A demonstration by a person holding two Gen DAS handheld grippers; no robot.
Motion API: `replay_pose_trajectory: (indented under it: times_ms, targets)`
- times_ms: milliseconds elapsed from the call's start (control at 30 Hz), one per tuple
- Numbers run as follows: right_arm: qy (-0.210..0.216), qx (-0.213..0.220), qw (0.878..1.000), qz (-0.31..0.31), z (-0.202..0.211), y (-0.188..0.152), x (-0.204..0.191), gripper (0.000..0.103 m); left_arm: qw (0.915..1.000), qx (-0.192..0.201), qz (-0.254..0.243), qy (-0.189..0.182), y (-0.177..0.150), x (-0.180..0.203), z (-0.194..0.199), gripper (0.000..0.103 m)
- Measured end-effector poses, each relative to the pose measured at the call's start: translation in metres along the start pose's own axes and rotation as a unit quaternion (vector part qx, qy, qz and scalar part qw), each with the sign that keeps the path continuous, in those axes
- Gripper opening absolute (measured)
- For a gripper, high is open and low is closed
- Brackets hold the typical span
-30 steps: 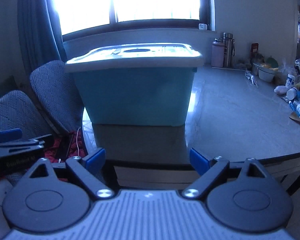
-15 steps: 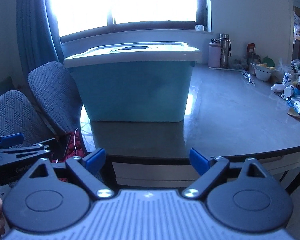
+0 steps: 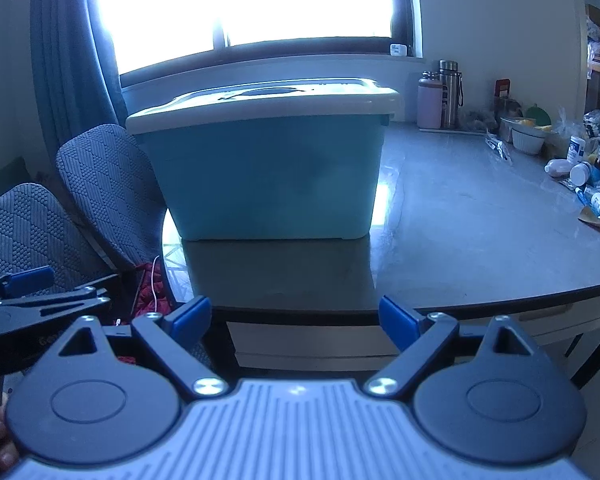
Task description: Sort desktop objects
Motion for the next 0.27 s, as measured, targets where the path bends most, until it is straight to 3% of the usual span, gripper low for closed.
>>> replay_pose_trajectory:
  times_ms: [267]
  targets:
    - [0.000, 0.007, 1.000, -0.002, 0.0023, 0.0023, 0.0018, 0.091, 1.0000, -0.002, 0.004, -0.004, 0.0016, 0.0041, -0.0015, 0.078]
Point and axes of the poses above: each gripper's, at about its wrist camera, not at the fingertips, and z roughly against the way its jaws point, x to its right, y to its top, the point moved 4 cm from there along -z, roughly the way its jaws point, and after that the axes turned 1 degree about z, right-handed, at the moved point
